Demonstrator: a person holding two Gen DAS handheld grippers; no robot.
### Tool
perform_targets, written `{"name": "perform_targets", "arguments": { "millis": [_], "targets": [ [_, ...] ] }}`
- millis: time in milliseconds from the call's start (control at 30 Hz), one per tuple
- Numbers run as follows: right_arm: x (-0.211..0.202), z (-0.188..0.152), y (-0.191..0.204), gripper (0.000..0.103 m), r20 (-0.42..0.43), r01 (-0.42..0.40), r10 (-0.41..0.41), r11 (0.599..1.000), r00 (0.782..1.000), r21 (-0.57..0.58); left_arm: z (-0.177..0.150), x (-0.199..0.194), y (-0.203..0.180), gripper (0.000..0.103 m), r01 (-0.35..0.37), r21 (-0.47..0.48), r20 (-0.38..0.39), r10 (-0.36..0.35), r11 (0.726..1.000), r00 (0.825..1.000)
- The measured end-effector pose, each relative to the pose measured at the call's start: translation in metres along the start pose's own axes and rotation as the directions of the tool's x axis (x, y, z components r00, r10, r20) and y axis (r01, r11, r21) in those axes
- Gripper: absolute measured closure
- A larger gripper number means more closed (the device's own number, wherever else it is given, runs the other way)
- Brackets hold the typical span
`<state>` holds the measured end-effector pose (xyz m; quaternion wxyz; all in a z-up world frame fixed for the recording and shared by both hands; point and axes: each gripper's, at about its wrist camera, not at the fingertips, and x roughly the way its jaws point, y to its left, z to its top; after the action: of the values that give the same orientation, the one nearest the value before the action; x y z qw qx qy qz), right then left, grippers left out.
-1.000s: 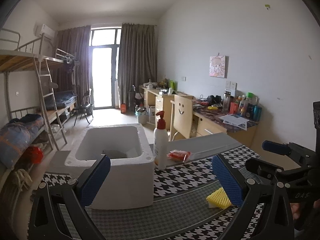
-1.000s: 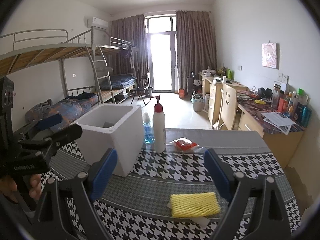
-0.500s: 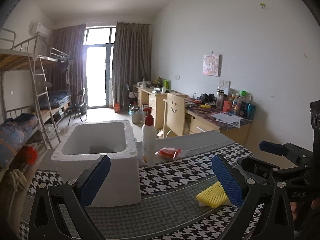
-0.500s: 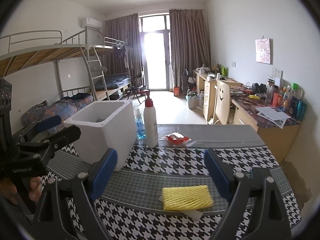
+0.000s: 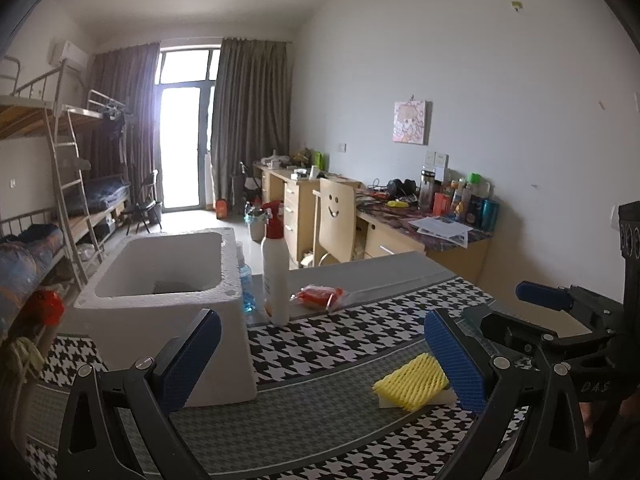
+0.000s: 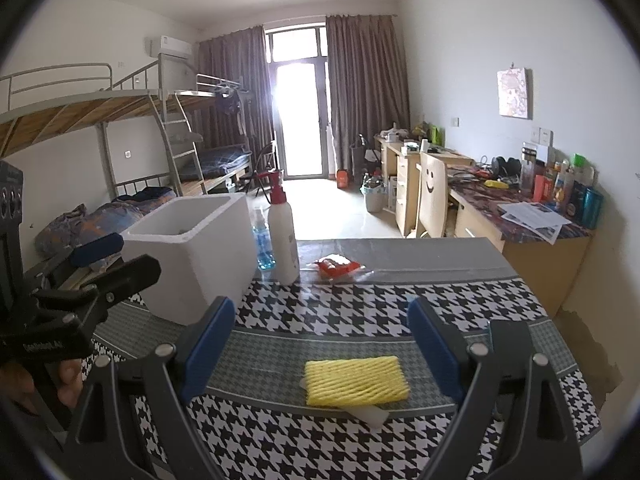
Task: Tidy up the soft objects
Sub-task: 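Lower the open right tool over the yellow mesh sponge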
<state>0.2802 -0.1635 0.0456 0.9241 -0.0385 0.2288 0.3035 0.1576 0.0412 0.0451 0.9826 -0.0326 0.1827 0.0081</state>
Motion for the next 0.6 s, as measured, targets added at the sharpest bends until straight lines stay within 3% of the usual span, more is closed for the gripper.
{"name": "perform_targets", "arguments": {
  "millis": [300, 600],
  "targets": [
    [-0.001, -0.007, -0.011, 0.012, -0.010, 0.012, -0.011, 1.000, 1.000, 0.016, -0.005, 0.007, -0.009, 0.001, -0.011, 0.034, -0.005, 0.011, 0.999, 1.000],
    [0.002, -0.014, -0.022, 0.012, -0.032, 0.025, -0.024, 0.999, 0.999, 0.035, -0.011, 0.014, -0.015, 0.001, 0.032, 0.034, -0.038, -0.031, 0.999, 0.999]
  ]
}}
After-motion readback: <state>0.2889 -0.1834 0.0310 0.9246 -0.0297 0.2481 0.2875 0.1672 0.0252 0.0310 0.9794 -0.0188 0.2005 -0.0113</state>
